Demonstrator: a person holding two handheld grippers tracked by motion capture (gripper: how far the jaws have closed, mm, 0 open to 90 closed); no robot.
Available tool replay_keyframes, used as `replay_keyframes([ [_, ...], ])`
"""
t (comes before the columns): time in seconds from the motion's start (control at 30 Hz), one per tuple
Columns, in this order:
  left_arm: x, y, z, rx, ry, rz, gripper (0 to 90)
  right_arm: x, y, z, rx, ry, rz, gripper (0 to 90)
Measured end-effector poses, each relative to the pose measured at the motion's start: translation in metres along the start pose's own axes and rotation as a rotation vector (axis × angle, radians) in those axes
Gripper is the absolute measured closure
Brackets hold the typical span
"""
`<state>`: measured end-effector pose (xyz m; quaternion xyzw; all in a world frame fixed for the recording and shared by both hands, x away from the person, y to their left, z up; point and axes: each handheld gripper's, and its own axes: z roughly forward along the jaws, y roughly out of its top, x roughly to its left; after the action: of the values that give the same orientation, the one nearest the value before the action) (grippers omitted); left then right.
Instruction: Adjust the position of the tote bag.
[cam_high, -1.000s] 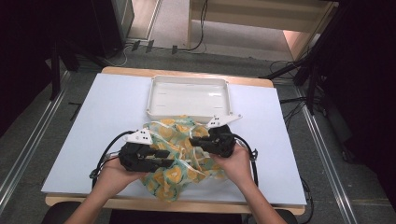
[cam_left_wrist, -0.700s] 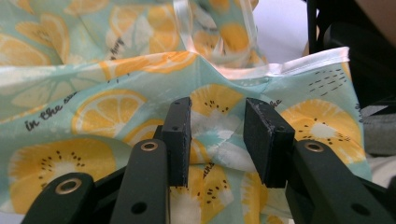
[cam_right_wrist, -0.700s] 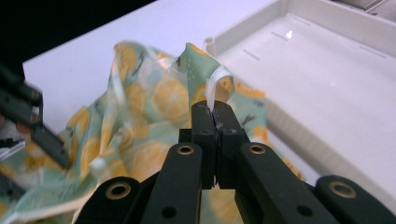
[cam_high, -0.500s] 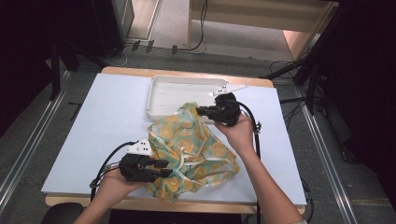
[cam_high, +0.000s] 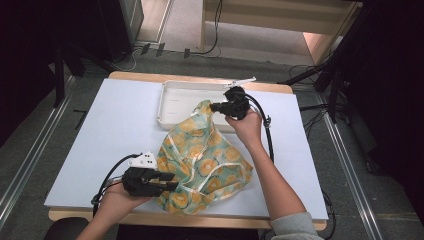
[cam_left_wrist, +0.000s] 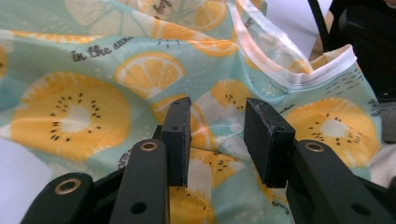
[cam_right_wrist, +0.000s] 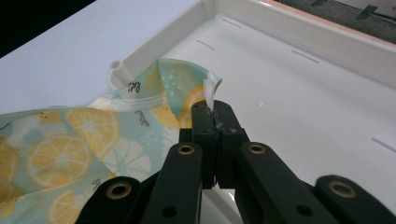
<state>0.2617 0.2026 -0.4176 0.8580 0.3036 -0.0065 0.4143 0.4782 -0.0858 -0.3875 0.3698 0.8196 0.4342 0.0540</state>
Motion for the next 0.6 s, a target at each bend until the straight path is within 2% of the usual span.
replay_keyframes([
  [0.07, 0.002, 0.0, -0.002, -0.016, -0.006, -0.01, 62.0, -0.002, -0.002, 0.006, 0.01, 0.011, 0.016, 90.0],
  [0.2, 0.003, 0.002, -0.006, -0.034, 0.001, -0.015, 61.5, 0.003, -0.01, 0.013, 0.021, 0.034, 0.011, 90.0],
  [0.27, 0.002, 0.005, -0.01, -0.047, 0.01, -0.013, 61.0, 0.004, -0.012, 0.015, 0.033, 0.032, 0.003, 89.6],
  [0.3, 0.002, 0.006, -0.012, -0.056, 0.009, -0.01, 60.6, 0.005, -0.013, 0.013, 0.032, 0.024, -0.004, 86.1],
  [0.37, 0.001, 0.009, -0.017, -0.071, 0.013, -0.008, 60.1, 0.007, -0.012, 0.007, 0.01, 0.011, -0.009, 79.1],
  [0.43, 0.001, 0.013, -0.022, -0.083, 0.021, -0.008, 59.4, 0.013, -0.011, -0.005, -0.021, -0.005, -0.035, 73.1],
  [0.53, 0.003, 0.02, -0.027, -0.08, 0.029, -0.008, 58.8, 0.018, -0.009, -0.02, -0.038, -0.021, -0.062, 68.7],
  [0.6, 0.005, 0.025, -0.03, -0.081, 0.029, -0.003, 58.2, 0.02, -0.009, -0.029, -0.04, -0.021, -0.061, 68.3],
])
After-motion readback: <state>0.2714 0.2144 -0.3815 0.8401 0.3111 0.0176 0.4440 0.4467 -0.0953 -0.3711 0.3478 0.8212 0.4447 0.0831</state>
